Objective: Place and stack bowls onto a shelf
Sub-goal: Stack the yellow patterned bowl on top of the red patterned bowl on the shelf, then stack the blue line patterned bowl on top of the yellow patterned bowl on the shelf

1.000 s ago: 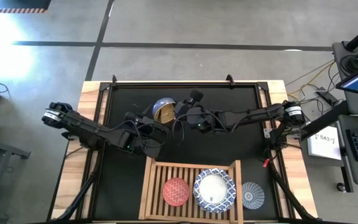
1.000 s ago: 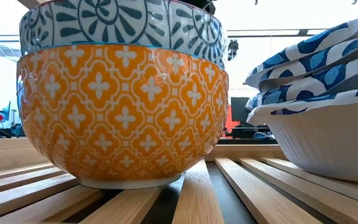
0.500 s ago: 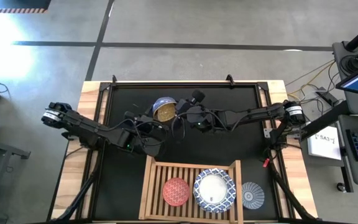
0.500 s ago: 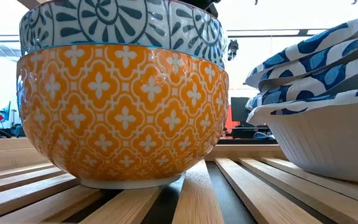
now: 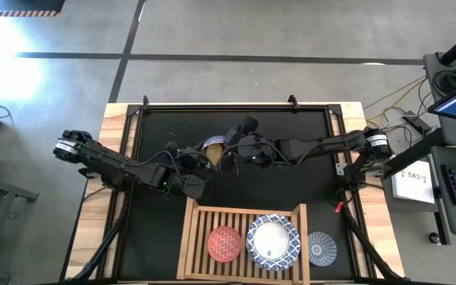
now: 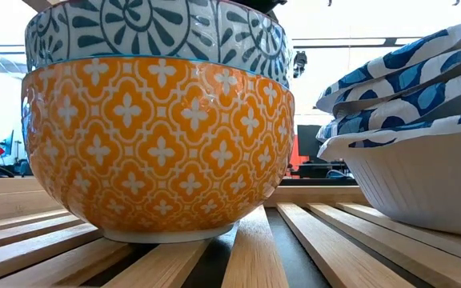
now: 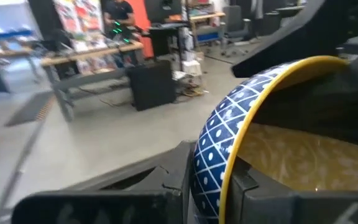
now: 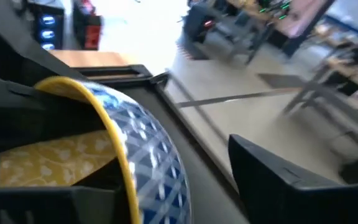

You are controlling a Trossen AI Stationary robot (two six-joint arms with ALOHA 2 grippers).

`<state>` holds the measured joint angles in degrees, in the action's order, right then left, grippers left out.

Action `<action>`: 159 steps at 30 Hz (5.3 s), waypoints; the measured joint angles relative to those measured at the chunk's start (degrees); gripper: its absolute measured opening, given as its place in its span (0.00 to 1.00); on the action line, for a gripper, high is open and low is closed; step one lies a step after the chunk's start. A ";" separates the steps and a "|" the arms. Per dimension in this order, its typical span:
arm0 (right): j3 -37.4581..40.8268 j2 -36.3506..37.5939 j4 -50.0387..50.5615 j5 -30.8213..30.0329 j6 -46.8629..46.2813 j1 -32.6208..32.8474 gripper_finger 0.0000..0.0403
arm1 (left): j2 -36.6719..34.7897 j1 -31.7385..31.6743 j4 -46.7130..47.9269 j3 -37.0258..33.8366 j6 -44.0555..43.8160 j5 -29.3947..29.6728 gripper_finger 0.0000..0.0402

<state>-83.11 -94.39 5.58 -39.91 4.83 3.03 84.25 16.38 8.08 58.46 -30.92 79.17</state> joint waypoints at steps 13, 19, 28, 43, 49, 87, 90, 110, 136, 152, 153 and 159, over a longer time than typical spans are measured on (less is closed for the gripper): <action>0.00 7.50 17.65 21.92 -11.32 -0.02 0.56 | 0.06 -1.13 -1.03 -0.04 -3.00 -13.27 0.02; 0.00 11.72 22.78 28.42 -14.54 0.07 0.56 | 0.04 -1.56 -0.57 -0.04 -3.12 -22.22 0.03; 0.00 18.57 31.99 33.56 -18.11 0.00 0.56 | 0.04 -2.00 -0.07 -0.07 -5.77 -39.86 0.03; 0.07 18.74 53.66 38.20 -32.60 3.22 0.56 | 4.44 4.23 0.17 1.02 -22.82 -70.54 0.03; 0.07 17.91 54.69 38.67 -35.32 6.84 0.56 | 9.53 8.36 8.32 8.91 -26.64 -72.98 0.03; 0.09 17.44 58.91 35.20 -43.99 16.24 0.56 | 28.85 10.14 44.58 38.36 -8.40 -75.22 0.17; 0.09 17.44 58.93 35.20 -44.32 16.24 0.56 | 28.80 10.06 44.56 38.36 -7.17 -74.56 0.23; 0.51 17.57 79.86 35.46 -63.24 20.17 0.56 | 27.98 10.57 52.45 44.59 -5.83 -66.13 0.37; 26.41 21.24 58.64 43.64 -95.75 45.61 0.56 | 26.27 11.34 52.00 44.81 -5.13 -56.50 0.37; 35.98 21.24 44.61 45.91 -99.90 50.49 0.56 | 26.25 10.99 51.43 44.81 -5.13 -55.49 0.37; 36.17 21.24 44.48 45.89 -99.85 50.49 0.56 | 26.25 10.99 51.42 44.81 -5.14 -55.49 0.37; 37.46 21.22 44.44 45.73 -99.83 50.49 0.52 | 26.25 10.95 50.82 44.81 -5.13 -55.49 0.37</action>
<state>-45.65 -73.17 50.02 5.82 -95.00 53.52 110.50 27.33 58.90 103.26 -36.05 23.68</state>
